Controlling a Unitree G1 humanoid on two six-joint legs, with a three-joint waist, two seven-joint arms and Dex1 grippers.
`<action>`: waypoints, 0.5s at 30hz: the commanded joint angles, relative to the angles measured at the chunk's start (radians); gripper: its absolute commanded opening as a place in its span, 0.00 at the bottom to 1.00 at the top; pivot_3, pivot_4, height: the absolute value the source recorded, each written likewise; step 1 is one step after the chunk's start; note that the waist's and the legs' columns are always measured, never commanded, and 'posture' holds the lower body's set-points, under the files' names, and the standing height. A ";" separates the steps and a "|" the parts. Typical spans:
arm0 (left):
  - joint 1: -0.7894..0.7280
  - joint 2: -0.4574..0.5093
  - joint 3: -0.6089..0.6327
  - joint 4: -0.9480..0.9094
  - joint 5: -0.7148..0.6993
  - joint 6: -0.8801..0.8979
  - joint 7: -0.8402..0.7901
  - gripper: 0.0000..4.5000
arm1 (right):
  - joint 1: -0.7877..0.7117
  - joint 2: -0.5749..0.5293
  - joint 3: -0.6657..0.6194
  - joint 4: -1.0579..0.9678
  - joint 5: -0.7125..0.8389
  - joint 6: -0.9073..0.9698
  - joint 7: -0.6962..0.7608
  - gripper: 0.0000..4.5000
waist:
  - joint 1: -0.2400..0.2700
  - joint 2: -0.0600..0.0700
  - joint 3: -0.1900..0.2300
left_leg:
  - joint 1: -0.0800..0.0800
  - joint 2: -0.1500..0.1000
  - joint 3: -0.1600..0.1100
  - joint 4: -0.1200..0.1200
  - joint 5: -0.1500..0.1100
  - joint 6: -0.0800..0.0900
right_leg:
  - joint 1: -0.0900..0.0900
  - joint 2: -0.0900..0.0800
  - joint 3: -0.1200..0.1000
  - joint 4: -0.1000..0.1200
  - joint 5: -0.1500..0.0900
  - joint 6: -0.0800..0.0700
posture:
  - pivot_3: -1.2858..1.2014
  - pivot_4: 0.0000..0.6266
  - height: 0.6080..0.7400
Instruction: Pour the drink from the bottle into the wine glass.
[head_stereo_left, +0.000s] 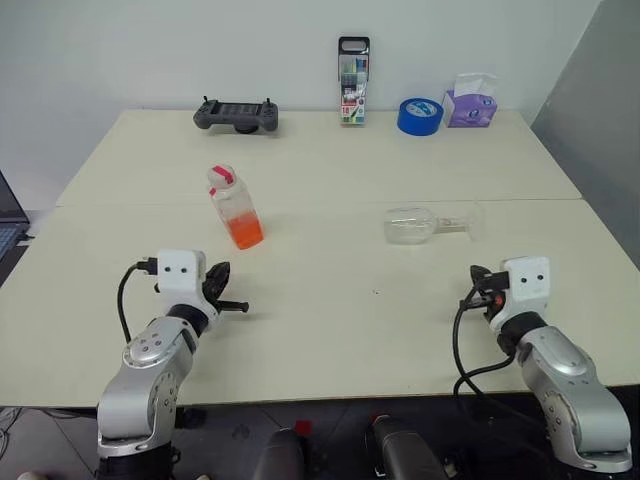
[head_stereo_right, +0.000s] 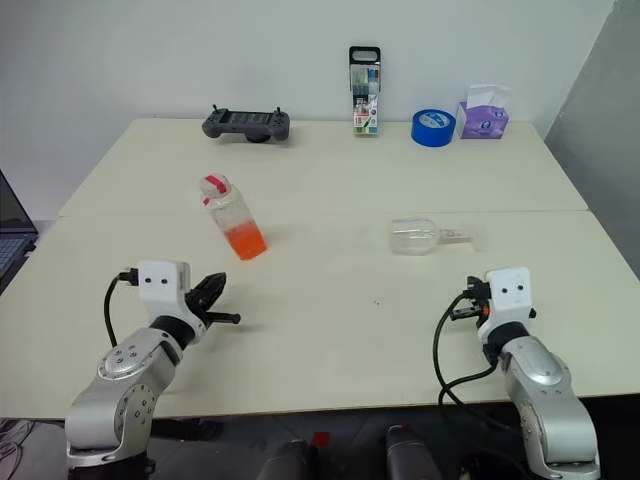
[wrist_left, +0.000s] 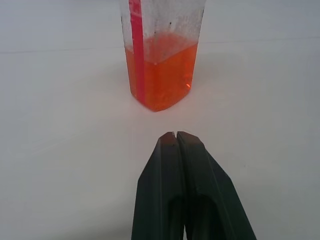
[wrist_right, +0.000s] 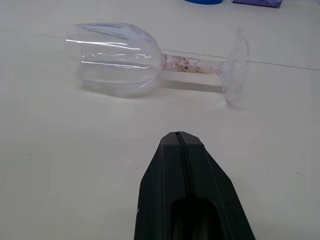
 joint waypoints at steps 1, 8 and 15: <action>0.007 0.022 0.009 -0.062 -0.004 0.006 -0.007 0.01 | -0.012 -0.009 -0.034 -0.030 0.018 -0.007 0.011 0.00 | 0.000 0.000 0.000 | 0.000 0.000 0.000 0.000 0.000 0.000 | 0.000 0.000 0.000 0.000 0.000 0.000 | 0.52 0.24 1.00; 0.010 0.006 0.015 -0.071 -0.022 0.007 -0.004 0.01 | -0.020 -0.010 -0.030 -0.023 0.026 -0.010 0.018 0.00 | 0.000 0.000 0.000 | 0.000 0.000 0.000 0.000 0.000 0.000 | 0.000 0.000 0.000 0.000 0.000 0.000 | 0.52 0.24 1.00; 0.017 0.018 0.007 -0.075 -0.005 0.009 -0.006 0.01 | -0.019 -0.027 -0.034 -0.017 0.028 -0.013 0.027 0.00 | 0.000 0.000 0.000 | 0.000 0.000 0.000 0.000 0.000 0.000 | 0.000 0.000 0.000 0.000 0.000 0.000 | 0.52 0.24 1.00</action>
